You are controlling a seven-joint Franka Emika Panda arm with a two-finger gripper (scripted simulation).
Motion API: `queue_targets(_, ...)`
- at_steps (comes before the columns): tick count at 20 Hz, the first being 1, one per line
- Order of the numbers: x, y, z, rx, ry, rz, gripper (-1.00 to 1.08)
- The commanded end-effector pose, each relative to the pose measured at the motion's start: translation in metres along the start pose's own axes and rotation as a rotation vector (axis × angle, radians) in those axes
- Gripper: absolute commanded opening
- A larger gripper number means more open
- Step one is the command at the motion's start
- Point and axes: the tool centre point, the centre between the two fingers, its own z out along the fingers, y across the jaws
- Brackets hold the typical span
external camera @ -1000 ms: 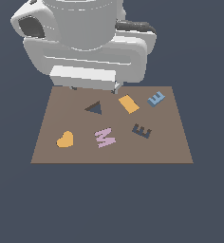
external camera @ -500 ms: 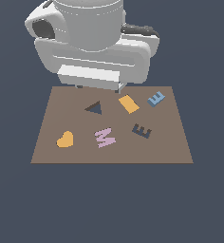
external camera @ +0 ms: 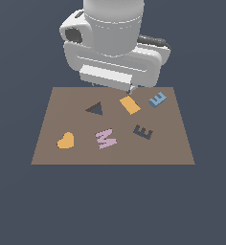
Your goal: Insert a designated object into the corresponding slot on a board.
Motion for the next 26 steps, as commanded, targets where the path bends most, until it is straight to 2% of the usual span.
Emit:
queue_targets(1, -0.011, -0.009, 0.008, 0.000, -0.002, 0.047, 1.00)
queue_targets(14, -0.069, -0.076, 0.059, 0.002, -0.015, 0.350, 1.00)
queue_targets(26, -0.093, -0.129, 0.091, 0.004, -0.023, 0.544, 1.00)
